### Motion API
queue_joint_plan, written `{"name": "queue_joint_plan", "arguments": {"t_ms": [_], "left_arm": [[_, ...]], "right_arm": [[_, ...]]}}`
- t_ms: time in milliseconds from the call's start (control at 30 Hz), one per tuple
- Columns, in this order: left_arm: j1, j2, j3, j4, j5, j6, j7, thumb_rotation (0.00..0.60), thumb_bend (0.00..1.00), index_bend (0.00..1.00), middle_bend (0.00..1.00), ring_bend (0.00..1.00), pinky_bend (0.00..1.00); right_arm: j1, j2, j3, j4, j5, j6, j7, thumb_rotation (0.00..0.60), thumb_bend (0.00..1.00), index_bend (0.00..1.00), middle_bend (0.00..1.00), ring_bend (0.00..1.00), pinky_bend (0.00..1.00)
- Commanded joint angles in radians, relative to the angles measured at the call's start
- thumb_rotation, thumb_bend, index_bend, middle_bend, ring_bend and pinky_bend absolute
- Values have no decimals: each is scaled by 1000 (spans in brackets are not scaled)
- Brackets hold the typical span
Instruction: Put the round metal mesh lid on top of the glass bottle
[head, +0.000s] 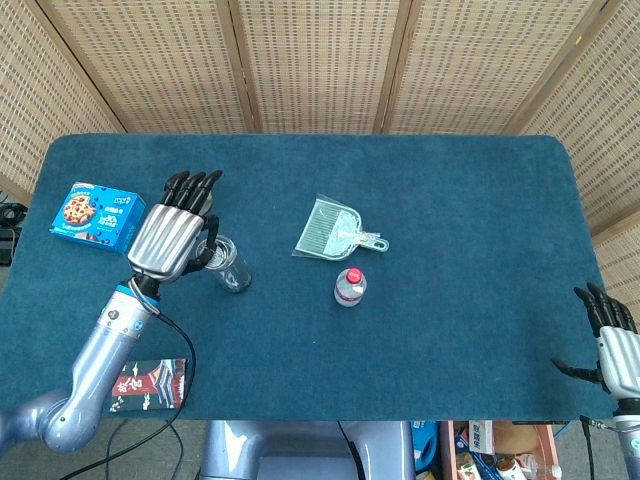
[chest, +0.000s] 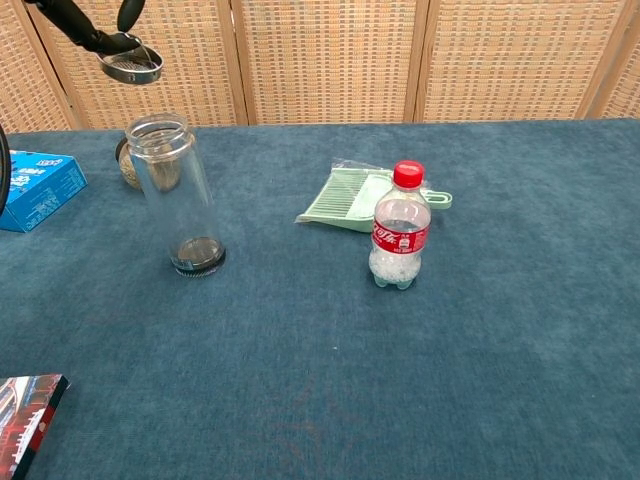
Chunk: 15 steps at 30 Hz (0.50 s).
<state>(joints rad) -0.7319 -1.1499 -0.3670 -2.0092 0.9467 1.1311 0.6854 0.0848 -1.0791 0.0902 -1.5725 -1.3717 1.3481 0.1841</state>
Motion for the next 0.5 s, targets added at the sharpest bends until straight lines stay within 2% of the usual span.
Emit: {"name": "queue_joint_plan", "arguments": {"t_ms": [33, 367, 500], "left_arm": [[-12, 3, 6, 28, -25, -10, -10, 600, 405, 681, 0, 0, 0], [-49, -18, 31, 102, -78, -27, -23, 600, 405, 680, 0, 0, 0], [-67, -32, 44, 122, -97, -30, -14, 600, 405, 649, 0, 0, 0]], "right_arm": [[1, -1, 0, 1, 2, -2, -1, 600, 49, 86, 0, 0, 0], [4, -4, 0, 3, 7, -11, -6, 600, 49, 86, 0, 0, 0], [5, -2, 1, 4, 9, -14, -1, 600, 49, 86, 0, 0, 0]]}}
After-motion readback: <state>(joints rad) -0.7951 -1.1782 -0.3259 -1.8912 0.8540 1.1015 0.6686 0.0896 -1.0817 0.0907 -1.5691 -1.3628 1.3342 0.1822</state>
